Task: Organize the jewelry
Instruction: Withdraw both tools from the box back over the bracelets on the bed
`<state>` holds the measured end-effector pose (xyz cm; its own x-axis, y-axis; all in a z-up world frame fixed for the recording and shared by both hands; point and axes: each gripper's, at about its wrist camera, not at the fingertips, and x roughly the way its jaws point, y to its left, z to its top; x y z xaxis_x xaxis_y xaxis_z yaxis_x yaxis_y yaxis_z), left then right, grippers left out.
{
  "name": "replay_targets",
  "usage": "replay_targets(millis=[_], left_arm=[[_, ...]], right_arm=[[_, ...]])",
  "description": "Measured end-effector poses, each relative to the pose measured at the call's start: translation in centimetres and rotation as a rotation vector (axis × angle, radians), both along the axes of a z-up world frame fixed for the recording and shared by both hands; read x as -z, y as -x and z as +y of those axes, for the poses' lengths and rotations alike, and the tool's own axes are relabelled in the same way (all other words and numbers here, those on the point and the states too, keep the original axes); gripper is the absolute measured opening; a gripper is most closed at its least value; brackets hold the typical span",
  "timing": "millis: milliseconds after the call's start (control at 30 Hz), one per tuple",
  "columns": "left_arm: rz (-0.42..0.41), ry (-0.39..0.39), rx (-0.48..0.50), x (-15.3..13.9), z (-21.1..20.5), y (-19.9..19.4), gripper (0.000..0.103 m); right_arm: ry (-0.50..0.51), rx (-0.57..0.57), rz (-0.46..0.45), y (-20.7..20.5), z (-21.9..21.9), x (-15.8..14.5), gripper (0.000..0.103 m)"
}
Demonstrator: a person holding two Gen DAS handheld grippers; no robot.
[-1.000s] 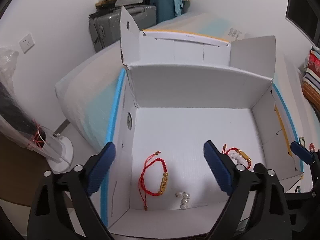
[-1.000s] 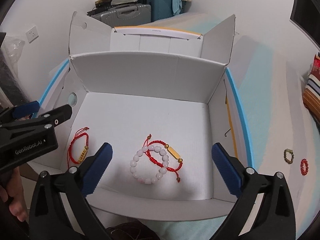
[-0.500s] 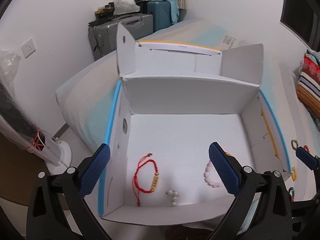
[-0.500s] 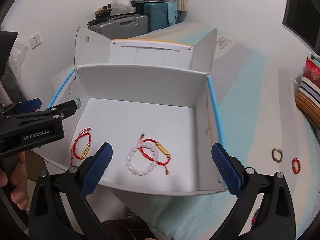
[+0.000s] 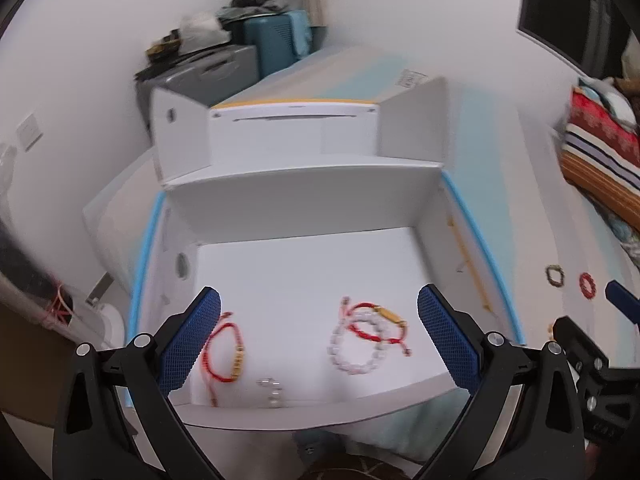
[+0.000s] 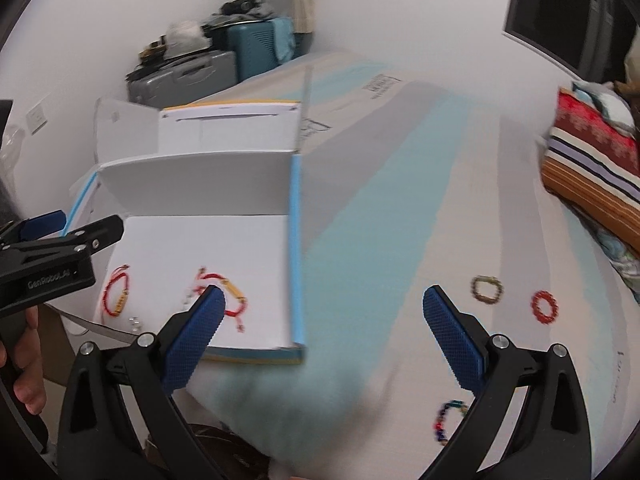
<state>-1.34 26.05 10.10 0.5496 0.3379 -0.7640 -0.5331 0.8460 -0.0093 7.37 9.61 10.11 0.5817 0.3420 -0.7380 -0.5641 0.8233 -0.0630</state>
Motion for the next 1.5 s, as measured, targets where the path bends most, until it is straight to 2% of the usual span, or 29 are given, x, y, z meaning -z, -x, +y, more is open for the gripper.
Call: replay_targets(millis=[400,800,1167,1500], left_arm=[[0.004,-0.009,0.116,-0.1,-6.4,-4.8,0.097],[0.025,-0.002,0.245,1.8,-13.3,-8.1,0.097],[0.054,0.000,0.389,5.0,-21.0,-9.4,0.097],[0.118,0.002,0.506,10.1,-26.6,-10.5,0.097]], right_arm=[[0.002,0.127,-0.005,-3.6,-8.2,-0.4,0.095],[0.006,0.237,0.023,-6.9,-15.0,1.1,0.095],[0.006,0.351,0.072,-12.3,-21.0,4.0,0.095],[-0.004,0.424,0.118,-17.5,-25.8,7.5,0.095]])
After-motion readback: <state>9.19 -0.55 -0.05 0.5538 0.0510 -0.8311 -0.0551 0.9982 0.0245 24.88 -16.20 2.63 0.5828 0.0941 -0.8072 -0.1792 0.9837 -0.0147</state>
